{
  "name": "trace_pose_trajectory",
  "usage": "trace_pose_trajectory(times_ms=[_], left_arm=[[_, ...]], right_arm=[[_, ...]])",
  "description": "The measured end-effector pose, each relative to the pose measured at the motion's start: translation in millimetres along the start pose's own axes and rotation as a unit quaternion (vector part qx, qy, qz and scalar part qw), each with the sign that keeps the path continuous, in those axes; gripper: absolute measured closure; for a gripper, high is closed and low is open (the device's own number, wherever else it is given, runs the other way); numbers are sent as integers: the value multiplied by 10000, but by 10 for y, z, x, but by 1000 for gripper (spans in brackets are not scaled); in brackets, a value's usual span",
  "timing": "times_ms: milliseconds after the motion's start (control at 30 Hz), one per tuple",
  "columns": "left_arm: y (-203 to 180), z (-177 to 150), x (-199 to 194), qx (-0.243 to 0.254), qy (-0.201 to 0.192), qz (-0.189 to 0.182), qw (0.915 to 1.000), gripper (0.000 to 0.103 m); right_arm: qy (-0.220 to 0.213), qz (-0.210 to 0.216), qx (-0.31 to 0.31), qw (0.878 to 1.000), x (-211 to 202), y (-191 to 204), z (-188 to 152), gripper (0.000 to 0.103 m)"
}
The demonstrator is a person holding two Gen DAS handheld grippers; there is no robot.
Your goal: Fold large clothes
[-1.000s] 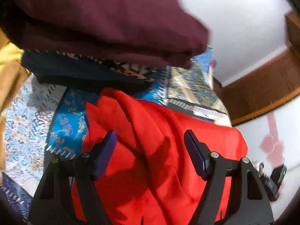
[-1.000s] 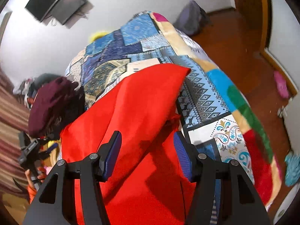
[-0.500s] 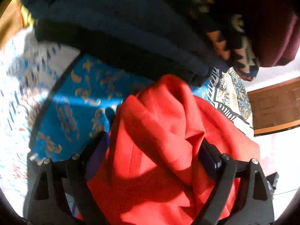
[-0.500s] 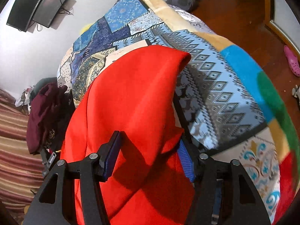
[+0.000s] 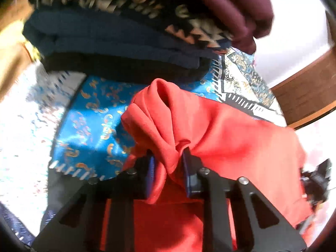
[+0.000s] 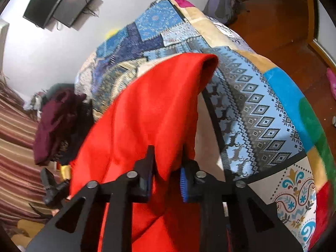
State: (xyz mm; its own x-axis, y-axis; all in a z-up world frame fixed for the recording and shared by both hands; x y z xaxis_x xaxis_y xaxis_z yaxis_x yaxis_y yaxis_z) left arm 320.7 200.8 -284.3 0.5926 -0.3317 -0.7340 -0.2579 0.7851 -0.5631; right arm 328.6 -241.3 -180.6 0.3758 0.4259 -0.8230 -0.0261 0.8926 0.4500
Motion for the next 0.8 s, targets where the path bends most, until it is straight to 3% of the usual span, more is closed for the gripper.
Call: trace_pose_trajectory(times_ms=[100,267,433,567,700,800], left_arm=[[-180,35,-63,242,-220,338,9989,85],[-153,257,-311,309,-531,399,9973,87],[-252,521,-475,568,-819,526,9936,89],[-164,554,-291,660,-629,729,9932,88],[203,504,-33,77,-237,889,9957,84],[299,479,37,-11,-181,954,9953,79]], right_arm=[[-297,-154,-235,9992,-136,149,31,88],[-770,-235,-808,9935,-332,472,90,89],[-996,-252,-856,9910,-307,593,195,90],[-783,-502,-723,9930,-28,503,215,89],[-483,-696,-754,9936,193,377,161,89],[-520,-804,-1035,9900,132,439,126,87]])
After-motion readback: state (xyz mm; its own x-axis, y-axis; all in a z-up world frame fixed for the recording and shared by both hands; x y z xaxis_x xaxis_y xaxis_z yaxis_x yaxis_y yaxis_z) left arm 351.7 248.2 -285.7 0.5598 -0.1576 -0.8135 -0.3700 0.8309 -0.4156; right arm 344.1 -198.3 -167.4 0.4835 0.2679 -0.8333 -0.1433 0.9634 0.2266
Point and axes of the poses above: each gripper's, at about its wrist camera, not at the fingertips, and x roughly the way its jaws point, y to its left, z to its top, the point moved 2 cm from there along x, roughly the way its jaws point, and after that the axes turned 9 degrees about -z, right-handed, at the moved point
